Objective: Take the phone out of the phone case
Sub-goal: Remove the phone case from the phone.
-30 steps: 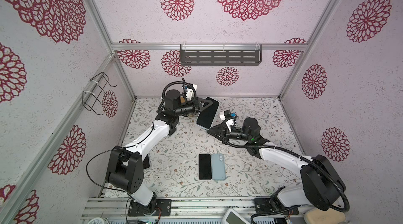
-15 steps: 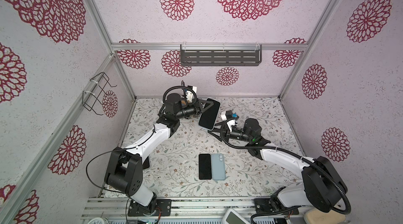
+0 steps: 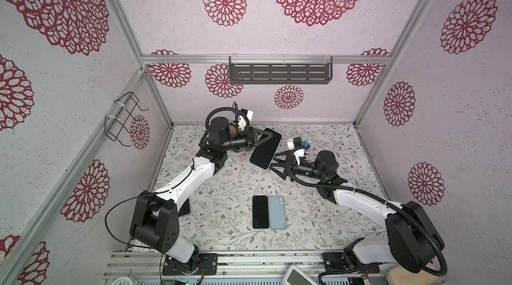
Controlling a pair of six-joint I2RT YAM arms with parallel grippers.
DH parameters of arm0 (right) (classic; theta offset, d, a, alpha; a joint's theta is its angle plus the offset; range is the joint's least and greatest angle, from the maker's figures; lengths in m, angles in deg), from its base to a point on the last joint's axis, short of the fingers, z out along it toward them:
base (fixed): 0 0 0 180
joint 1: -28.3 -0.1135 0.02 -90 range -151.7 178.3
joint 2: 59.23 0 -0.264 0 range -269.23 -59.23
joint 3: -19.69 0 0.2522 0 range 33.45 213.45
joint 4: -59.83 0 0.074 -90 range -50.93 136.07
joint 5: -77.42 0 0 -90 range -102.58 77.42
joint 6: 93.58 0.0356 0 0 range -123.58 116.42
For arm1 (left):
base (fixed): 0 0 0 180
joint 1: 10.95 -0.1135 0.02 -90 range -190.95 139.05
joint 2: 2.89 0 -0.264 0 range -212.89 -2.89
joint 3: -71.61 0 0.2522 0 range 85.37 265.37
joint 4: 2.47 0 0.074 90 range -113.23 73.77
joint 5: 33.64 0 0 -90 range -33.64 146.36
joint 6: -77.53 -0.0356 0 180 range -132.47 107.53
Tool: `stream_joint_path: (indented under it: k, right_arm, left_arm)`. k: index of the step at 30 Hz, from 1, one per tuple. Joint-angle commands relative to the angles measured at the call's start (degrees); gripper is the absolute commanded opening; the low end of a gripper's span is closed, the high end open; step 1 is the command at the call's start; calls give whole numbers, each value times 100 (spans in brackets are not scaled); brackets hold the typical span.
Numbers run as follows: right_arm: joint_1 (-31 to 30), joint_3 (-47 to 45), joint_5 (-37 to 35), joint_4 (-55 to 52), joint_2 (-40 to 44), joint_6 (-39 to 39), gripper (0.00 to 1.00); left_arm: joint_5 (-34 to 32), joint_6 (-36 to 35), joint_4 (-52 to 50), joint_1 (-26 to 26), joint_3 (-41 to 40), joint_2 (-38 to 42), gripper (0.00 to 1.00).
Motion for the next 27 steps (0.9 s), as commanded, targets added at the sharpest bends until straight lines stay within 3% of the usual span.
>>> stream_joint_path:
  k: [1, 5, 14, 22, 27]
  right_arm:
    - [-47, 208, 561, 1227, 118, 481, 66]
    - [-63, 96, 719, 1773, 20, 915, 72]
    - [-152, 175, 845, 2355, -255, 1460, 75]
    - [-196, 314, 878, 2107, -433, 1442, 71]
    - [-265, 388, 873, 2045, -529, 1405, 63]
  left_arm:
    - [-19, -459, -117, -69, 211, -27, 0]
    - [41, -746, -433, -105, 468, -9, 0]
    - [114, -898, -579, -143, 651, -35, 0]
    - [140, -780, -404, -129, 660, -9, 0]
    - [140, -777, -398, -118, 661, -19, 0]
